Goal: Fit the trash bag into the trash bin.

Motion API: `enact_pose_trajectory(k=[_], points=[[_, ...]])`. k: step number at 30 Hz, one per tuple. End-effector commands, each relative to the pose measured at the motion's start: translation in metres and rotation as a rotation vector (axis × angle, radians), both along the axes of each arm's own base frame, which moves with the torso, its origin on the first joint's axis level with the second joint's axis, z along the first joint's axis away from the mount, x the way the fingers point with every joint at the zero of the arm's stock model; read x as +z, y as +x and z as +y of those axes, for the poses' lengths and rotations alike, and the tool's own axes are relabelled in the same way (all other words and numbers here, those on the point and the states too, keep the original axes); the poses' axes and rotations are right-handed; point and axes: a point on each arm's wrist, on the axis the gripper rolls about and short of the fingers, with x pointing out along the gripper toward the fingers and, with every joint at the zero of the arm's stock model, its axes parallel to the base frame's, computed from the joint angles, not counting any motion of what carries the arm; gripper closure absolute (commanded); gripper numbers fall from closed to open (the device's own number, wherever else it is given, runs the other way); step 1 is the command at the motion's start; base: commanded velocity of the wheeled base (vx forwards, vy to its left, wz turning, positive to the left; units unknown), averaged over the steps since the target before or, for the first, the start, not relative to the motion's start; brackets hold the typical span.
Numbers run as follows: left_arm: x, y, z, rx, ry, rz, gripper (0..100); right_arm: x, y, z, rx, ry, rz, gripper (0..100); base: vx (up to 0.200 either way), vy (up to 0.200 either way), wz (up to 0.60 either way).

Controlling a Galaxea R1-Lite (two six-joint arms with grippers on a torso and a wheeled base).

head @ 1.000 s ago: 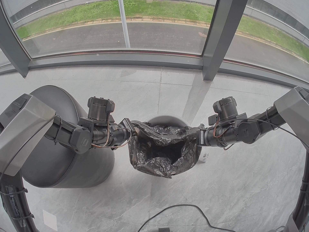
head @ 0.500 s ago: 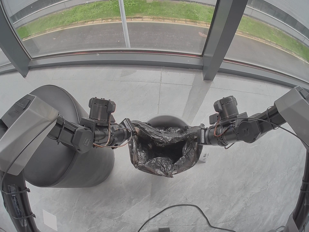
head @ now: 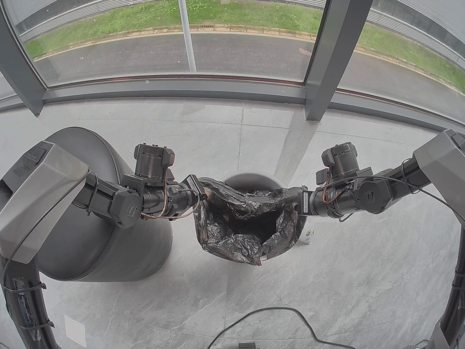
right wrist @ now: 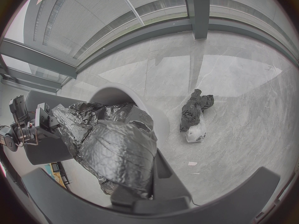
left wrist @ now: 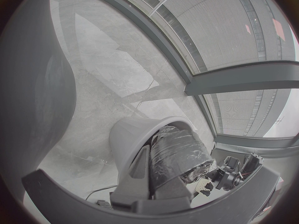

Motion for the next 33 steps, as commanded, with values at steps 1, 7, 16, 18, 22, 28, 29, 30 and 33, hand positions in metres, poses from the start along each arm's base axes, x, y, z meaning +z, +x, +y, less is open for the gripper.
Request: enact_pose_trajectory(k=[1, 7, 16, 18, 22, 28, 29, 30, 33], points=[[-0.002, 0.0, -0.001, -0.002, 0.003, 0.004, 100, 0.0, 0.002, -0.001, -0.004, 0.001, -0.002, 100, 0.0, 0.0, 0.0], [-0.002, 0.0, -0.001, -0.003, 0.001, 0.004, 100, -0.001, 0.004, -0.003, -0.012, 0.0, -0.002, 100, 0.0, 0.0, 0.0], [-0.002, 0.0, -0.001, -0.003, 0.001, 0.002, 100, -0.002, 0.004, -0.003, -0.008, -0.004, -0.003, 0, 0.0, 0.0, 0.0], [-0.002, 0.0, -0.001, -0.003, 0.001, 0.002, 100, -0.001, 0.004, -0.002, -0.011, 0.0, -0.004, 0, 0.0, 0.0, 0.0], [0.0, -0.001, -0.002, -0.008, 0.0, 0.001, 100, 0.001, 0.004, -0.003, -0.013, 0.001, -0.008, 0, 0.0, 0.0, 0.0], [0.001, 0.0, -0.003, -0.008, -0.003, -0.008, 100, 0.019, -0.002, -0.007, -0.016, 0.016, -0.045, 0, 0.0, 0.0, 0.0], [0.002, 0.001, -0.003, -0.008, -0.004, -0.011, 100, 0.023, -0.003, -0.007, -0.013, 0.02, -0.052, 0, 0.0, 0.0, 0.0], [0.003, 0.002, -0.004, -0.008, -0.005, -0.015, 100, 0.03, -0.005, -0.007, -0.011, 0.027, -0.073, 0, 0.0, 0.0, 0.0], [0.003, 0.002, -0.004, -0.009, -0.005, -0.018, 100, 0.042, -0.009, -0.003, 0.004, 0.034, -0.102, 0, 0.0, 0.0, 0.0]])
